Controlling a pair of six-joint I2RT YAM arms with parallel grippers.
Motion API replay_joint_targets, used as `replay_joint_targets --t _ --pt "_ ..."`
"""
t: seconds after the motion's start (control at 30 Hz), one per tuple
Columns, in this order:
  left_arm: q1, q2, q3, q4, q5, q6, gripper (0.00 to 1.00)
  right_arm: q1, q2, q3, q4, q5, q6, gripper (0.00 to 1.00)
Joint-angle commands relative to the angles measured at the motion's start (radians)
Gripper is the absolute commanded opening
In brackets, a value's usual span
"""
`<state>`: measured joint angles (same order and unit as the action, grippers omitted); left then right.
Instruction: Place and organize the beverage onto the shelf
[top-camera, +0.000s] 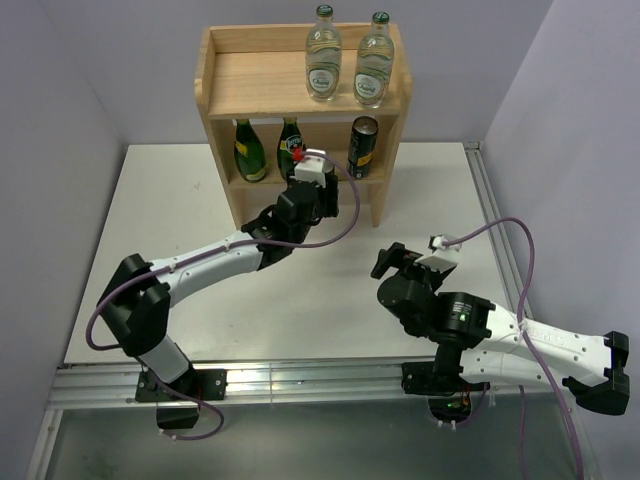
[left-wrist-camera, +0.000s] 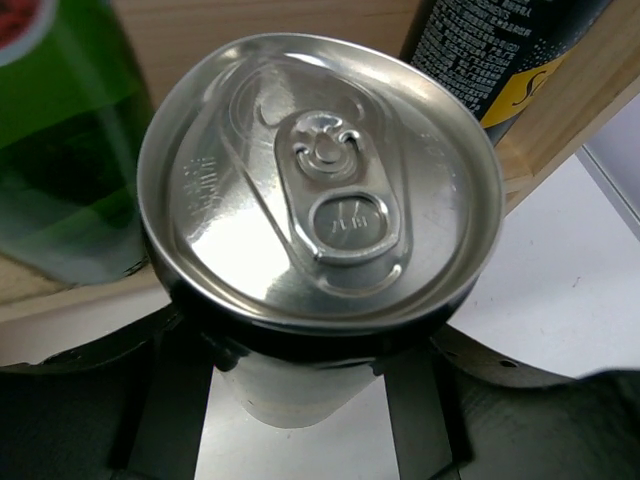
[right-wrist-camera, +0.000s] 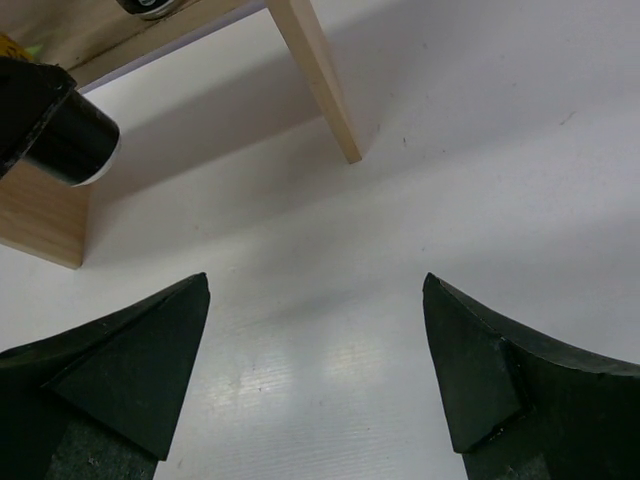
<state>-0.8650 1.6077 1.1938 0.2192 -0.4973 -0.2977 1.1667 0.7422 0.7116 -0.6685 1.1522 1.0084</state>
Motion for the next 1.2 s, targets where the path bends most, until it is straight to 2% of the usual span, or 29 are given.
replay_joint_targets --t 0.0,0.53,1.17 --pt "-0.012 0.006 0.111 0.052 -0.020 0.037 0.00 -0.007 -0.018 -0.011 -0.014 0.055 0.042 0.94" --pt "-0.074 -0.011 0.234 0.039 -0.089 0.115 0.00 -0.015 -0.021 -0.032 -0.005 0.050 0.045 0.94" --pt "-0.069 0.116 0.374 0.086 -0.145 0.183 0.00 -0.018 -0.021 -0.038 -0.003 0.047 0.033 0.94"
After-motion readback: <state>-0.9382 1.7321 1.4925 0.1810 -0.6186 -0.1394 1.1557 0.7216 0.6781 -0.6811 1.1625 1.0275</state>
